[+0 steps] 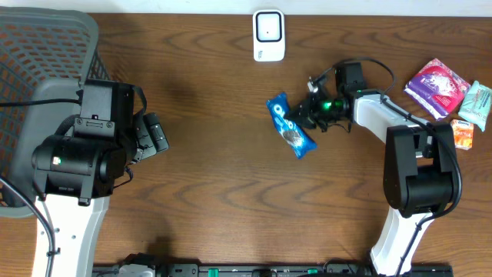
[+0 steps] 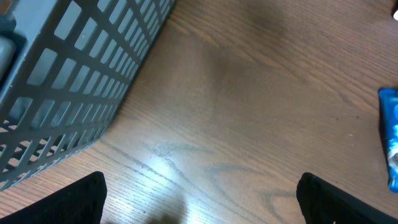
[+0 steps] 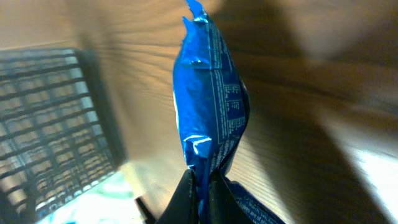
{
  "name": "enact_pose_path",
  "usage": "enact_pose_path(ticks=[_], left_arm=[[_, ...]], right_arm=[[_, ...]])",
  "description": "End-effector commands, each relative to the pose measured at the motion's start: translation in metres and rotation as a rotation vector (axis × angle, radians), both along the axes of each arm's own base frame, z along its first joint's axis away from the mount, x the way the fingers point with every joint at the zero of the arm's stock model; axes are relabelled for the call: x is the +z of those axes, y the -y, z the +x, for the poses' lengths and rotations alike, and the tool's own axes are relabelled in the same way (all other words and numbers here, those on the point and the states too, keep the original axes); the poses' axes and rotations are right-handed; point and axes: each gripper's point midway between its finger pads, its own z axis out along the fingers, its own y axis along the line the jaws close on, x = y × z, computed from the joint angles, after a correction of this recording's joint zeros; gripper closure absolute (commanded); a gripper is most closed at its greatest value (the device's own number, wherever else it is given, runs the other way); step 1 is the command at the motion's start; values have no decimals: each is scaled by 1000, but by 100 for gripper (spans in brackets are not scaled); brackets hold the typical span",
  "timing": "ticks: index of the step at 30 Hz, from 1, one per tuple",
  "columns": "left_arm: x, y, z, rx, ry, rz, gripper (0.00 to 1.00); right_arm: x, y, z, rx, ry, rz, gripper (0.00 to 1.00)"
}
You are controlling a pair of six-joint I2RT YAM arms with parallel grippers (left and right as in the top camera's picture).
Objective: Scan the item barcode
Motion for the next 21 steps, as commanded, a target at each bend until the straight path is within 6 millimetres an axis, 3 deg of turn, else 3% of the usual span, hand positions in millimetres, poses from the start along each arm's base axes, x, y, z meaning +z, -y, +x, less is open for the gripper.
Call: enact_pose_path(ticks=[1,3,6,16,21], left_arm=[[3,-3,0,5,5,12,2],[3,-3,0,5,5,12,2],[3,-3,0,5,5,12,2],[3,-3,0,5,5,12,2],[3,-3,0,5,5,12,2]], right_arm=[[-25,30,2,-12,32,-234,79],[-31,38,-1,19,45,-292,68],[-31,37,0,79,107,-297,41],[-33,27,-2,169,174,-296,42],[-53,6,-18,233,130,-297,46]])
